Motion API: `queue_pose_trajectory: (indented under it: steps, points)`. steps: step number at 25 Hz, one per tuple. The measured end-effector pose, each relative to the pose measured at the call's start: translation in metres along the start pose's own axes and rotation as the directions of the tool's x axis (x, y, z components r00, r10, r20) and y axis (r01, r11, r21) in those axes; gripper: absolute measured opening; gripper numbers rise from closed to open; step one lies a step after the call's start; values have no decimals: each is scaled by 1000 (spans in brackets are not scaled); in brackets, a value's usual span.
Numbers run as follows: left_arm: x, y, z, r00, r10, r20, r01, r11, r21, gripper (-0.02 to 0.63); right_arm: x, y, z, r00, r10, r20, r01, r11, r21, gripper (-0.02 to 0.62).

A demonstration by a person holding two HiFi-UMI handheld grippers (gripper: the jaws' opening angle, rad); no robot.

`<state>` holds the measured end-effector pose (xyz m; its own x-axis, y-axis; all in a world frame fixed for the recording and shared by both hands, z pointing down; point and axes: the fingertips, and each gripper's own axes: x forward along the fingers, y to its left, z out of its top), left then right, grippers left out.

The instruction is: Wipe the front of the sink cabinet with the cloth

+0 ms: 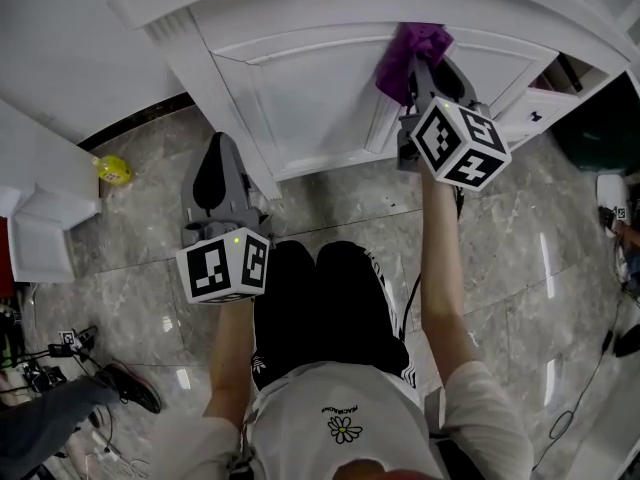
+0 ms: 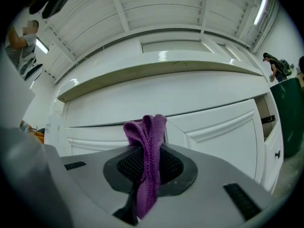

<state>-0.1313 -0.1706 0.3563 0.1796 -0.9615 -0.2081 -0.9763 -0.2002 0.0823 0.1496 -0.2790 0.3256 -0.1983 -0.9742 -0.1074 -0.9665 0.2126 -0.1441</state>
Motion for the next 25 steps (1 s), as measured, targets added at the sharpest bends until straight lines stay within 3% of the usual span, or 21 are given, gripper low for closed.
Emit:
queue_pose_trajectory:
  steps: [6,10,13,18,21,25]
  points:
    - [-6,5,-3,1000,9,-3,-9,1000,-16,5,-16,8,3,1000,18,-3,-18,999,31,54]
    - [-8,7,3,1000,1,6,-1,1000,5,5,-32,54,3,992,130,9,-130,990,56,54]
    - [-11,16,5,1000,17,10,-17,1000,3,5,-33,111,-11,970,245,4,-245,968,48,54]
    - [-19,23,4,1000,12,15,-12,1000,3,5,-24,197,-46,908,418,-36,-416,908,52,54]
    - [-23,30,1,1000,20,9,-20,1000,-10,5,-15,229,-62,883,466,-63,-464,885,51,54]
    - [-25,32,-1,1000,21,5,-21,1000,-15,5,-5,247,-73,875,477,-80,-476,879,34,54]
